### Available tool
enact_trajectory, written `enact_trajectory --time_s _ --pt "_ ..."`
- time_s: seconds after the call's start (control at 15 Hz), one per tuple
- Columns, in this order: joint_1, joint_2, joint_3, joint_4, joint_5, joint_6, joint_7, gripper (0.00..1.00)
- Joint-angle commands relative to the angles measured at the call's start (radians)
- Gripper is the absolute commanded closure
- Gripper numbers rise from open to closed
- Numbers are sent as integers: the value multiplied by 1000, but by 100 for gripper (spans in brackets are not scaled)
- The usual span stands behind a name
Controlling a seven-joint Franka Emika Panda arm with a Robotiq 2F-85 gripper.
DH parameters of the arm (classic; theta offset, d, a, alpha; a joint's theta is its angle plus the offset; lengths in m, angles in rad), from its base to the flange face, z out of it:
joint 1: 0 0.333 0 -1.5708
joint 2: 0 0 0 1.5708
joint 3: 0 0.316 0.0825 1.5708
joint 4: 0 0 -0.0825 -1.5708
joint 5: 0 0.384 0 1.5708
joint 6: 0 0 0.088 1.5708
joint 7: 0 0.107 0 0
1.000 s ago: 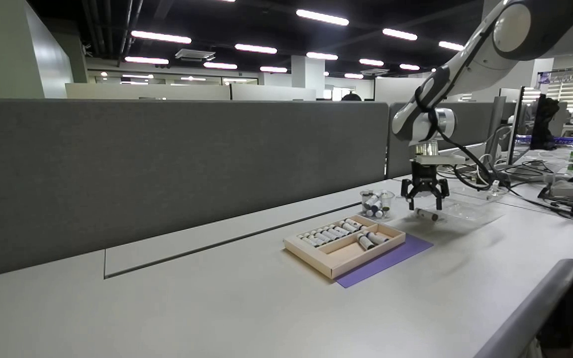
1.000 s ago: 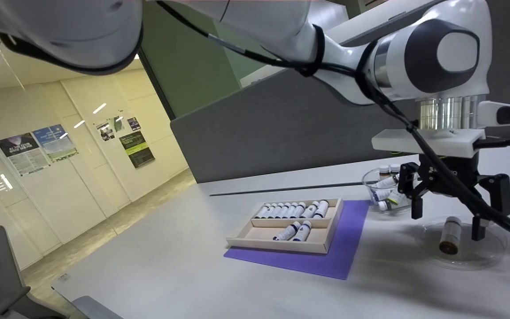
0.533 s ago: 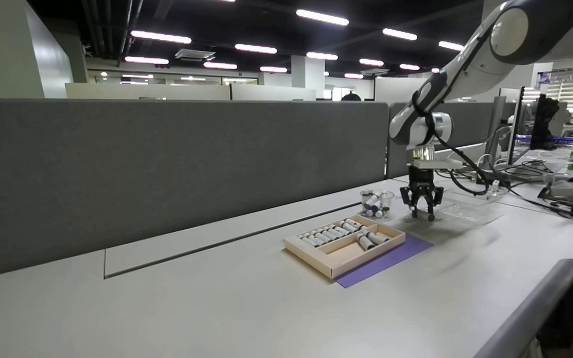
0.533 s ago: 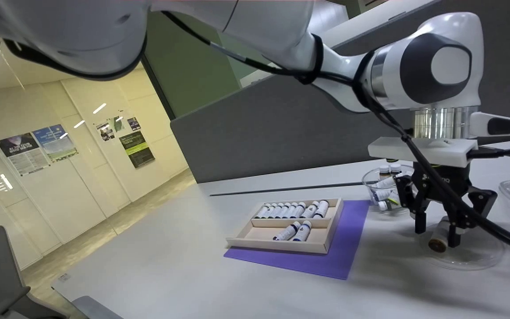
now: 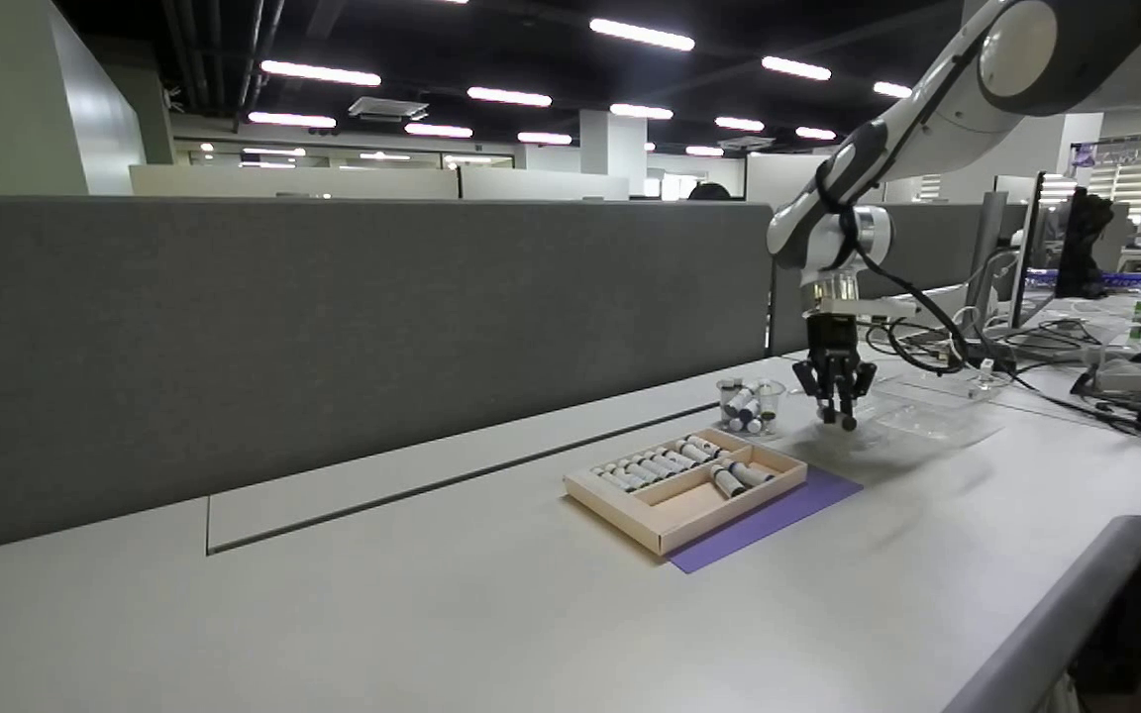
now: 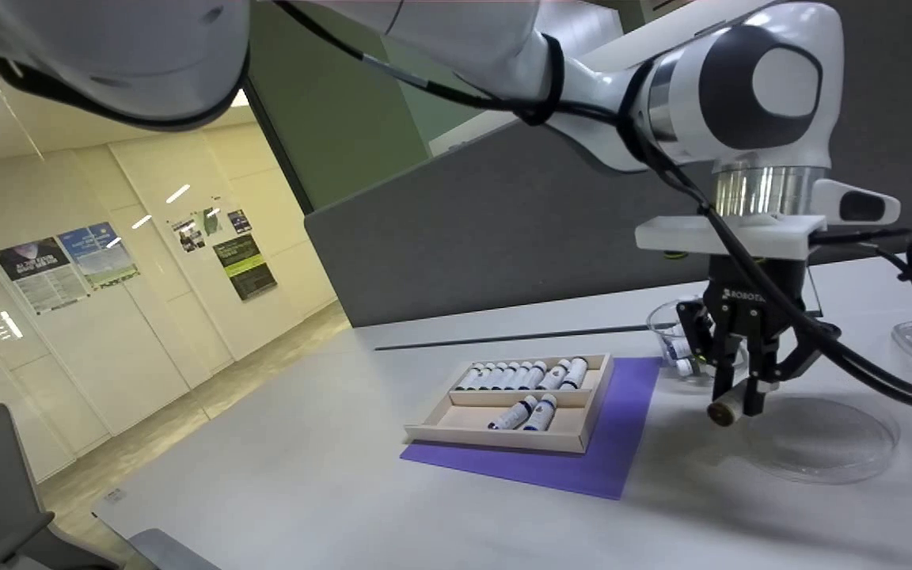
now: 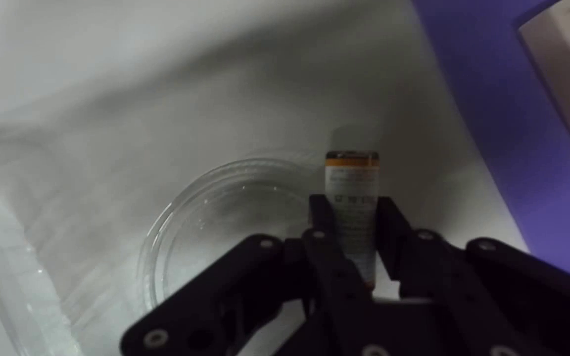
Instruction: Pick up the bottle from the table and put it in the lower compartment of the tray
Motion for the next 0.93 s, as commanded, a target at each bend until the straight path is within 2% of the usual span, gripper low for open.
enact_trajectory --time_s 0.0,0.13,0.33,0.6,0.87 --pt "18 -98 23 -33 -14 -138 -58 95" --pt "48 -147 36 -72 -22 -155 -101 95" --pt "127 -201 49 -160 -74 -160 -150 95" --pt "264 -262 78 -338 -169 -97 -154 95" --pt "361 -281 123 -440 -203 -45 -143 95"
